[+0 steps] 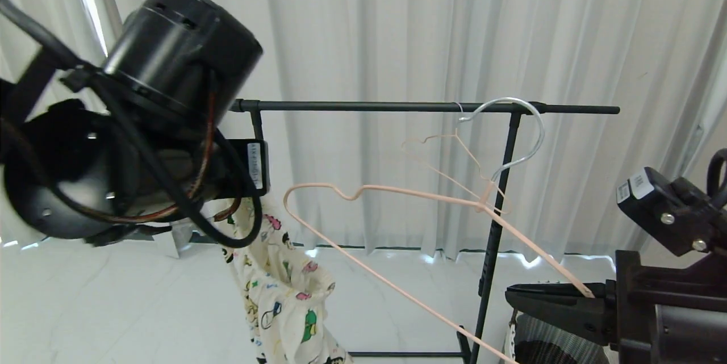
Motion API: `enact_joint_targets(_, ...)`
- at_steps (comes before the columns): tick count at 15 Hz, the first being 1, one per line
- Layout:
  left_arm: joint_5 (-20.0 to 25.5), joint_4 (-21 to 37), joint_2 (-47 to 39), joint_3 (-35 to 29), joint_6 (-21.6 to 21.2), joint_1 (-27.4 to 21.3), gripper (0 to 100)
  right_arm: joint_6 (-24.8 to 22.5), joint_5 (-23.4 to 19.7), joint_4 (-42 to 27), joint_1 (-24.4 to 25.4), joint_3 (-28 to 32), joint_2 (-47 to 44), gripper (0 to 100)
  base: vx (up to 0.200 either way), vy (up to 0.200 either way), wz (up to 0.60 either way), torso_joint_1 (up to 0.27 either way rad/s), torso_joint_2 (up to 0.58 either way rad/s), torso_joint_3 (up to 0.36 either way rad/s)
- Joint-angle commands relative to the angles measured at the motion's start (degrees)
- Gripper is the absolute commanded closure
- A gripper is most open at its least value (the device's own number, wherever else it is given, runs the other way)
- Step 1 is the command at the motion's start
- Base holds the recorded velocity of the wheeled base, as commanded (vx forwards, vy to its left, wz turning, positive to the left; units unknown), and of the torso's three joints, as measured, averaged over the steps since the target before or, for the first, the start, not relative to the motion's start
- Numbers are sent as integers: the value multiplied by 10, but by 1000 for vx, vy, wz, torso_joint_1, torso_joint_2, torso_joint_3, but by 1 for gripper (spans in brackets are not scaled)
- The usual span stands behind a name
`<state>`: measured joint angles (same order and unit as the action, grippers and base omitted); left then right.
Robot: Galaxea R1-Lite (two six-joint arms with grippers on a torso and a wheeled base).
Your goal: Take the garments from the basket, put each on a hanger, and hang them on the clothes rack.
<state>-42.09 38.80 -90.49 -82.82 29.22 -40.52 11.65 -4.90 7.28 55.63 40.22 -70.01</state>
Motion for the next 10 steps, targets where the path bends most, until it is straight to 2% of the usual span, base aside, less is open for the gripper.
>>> enact_joint_targets(1,-16,0,-60,-20,5,12,100,6,0,2,4,0,-14,100,0,0,0,0,0,0)
enact_joint_targets(5,-22,0,-68,-23,5,42,100,12,-2,2,4,1,-11,100,0,0,0,0,0,0)
enact_joint_targets(10,-16,-1,-65,-29,4,37,100,13,-5,5,18,0,-7,100,0,0,0,0,0,0)
